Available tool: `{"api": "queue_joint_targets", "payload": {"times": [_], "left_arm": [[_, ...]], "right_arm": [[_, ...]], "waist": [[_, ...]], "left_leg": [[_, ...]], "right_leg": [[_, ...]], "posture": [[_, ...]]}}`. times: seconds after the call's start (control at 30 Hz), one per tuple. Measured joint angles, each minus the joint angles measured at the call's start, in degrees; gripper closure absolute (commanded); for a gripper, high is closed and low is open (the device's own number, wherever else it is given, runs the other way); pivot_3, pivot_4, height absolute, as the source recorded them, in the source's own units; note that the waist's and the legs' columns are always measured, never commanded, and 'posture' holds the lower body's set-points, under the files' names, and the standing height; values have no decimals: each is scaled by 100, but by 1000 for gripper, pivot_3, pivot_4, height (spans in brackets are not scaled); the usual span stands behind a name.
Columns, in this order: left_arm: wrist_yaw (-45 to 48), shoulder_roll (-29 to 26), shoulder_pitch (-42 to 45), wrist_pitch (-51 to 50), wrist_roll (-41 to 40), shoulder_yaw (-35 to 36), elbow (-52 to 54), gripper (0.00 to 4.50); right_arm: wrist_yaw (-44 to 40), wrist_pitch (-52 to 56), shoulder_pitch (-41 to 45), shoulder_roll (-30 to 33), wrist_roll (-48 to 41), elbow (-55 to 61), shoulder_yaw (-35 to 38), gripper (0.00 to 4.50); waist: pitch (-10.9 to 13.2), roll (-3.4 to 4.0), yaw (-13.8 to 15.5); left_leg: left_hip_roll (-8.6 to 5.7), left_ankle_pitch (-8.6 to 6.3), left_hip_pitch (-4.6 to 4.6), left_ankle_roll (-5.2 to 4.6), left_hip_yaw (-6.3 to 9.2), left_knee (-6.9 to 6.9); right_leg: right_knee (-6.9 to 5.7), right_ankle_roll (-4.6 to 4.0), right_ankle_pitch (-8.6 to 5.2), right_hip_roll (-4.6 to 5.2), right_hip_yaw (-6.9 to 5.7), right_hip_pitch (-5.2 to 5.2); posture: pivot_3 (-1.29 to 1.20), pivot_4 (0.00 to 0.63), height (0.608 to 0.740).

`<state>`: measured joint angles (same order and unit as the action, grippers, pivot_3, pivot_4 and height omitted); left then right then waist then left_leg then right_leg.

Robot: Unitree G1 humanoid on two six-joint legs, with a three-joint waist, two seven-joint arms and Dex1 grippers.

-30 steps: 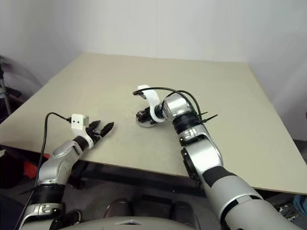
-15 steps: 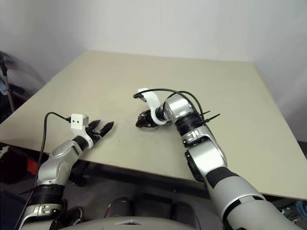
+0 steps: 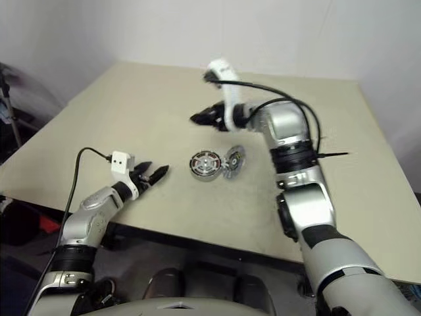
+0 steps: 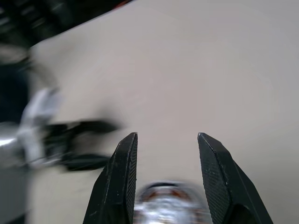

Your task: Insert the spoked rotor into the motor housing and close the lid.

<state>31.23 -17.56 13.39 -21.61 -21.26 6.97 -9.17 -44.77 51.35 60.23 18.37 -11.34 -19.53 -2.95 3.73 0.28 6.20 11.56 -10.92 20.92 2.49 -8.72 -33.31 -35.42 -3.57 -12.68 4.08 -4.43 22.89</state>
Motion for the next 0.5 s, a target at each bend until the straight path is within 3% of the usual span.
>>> {"api": "queue_joint_targets", "payload": {"times": [0.13,0.2,0.33,0.5], "left_arm": [[112,-8,182,-2,21,-63,-217,458],[146,-7,221,-1,33,-82,-268,458],[260,24,282,1,82,-239,-379,458],[336,13,370,1,133,-265,-502,458]], "right_arm": [[249,-1388,-698,898,516,-395,-3,3908],[254,-1535,-1145,1174,600,-348,8,4460],[114,-1358,-2176,1474,582,442,-20,4460],[-51,-954,-2704,1776,508,1354,-55,4460]], "waist": [[2,-5,62],[2,-5,74],[2,-3,68],[2,-2,74]], "left_leg": [[-13,1,-60,-2,-10,-2],[-13,1,-69,-5,-8,-1],[-6,0,-60,-9,-2,2],[-8,-1,-69,-13,-3,-1]], "right_leg": [[4,6,-4,14,3,-63],[2,4,-2,13,7,-66],[-4,2,-3,6,7,-51],[-4,1,-4,7,8,-57]], "posture": [[0,0,740],[0,0,740],[0,0,740],[0,0,740]]}}
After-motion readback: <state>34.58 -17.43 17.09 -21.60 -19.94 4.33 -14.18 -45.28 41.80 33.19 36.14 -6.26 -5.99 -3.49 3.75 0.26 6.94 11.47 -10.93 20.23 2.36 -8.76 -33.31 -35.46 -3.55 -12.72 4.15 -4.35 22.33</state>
